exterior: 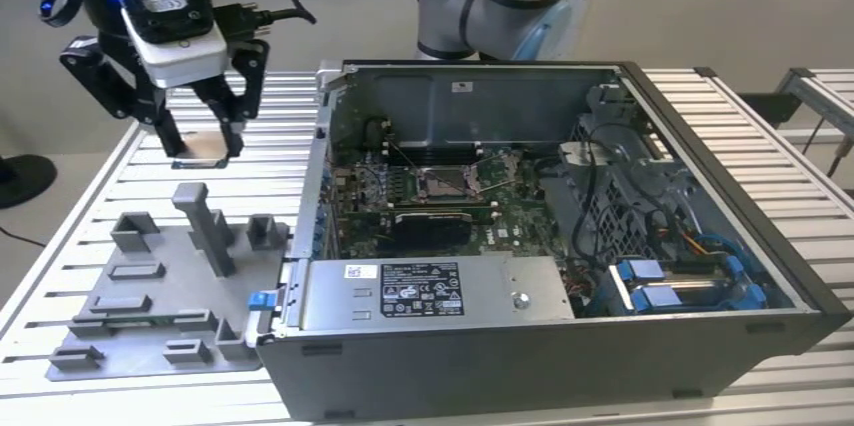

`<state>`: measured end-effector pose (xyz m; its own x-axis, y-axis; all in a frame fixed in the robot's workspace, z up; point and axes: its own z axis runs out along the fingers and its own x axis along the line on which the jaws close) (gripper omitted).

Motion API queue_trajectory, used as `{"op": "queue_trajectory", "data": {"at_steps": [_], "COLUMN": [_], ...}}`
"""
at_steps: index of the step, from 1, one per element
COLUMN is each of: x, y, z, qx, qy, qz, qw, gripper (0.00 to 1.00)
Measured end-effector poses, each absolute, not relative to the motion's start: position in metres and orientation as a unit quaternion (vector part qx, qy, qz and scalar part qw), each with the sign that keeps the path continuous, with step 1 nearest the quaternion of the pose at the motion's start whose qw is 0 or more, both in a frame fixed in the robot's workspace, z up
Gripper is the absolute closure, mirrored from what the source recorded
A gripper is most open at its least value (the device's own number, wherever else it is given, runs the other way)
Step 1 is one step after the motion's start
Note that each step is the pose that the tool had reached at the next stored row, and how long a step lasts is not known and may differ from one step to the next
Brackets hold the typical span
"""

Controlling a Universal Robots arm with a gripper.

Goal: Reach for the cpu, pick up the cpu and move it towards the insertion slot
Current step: 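Pick up the cpu and move it towards the insertion slot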

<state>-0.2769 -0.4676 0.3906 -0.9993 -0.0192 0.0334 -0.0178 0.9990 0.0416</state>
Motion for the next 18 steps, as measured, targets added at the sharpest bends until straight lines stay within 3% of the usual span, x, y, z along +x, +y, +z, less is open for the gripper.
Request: {"op": "queue_trajectory", "data": {"at_steps": [18], "x": [-0.198], "y": [-0.468], "z": [0.391], "qx": [0.009], "qy": [-0.999], "qz": [-0.021], "qw": [0.024], "gripper": [1.00]}}
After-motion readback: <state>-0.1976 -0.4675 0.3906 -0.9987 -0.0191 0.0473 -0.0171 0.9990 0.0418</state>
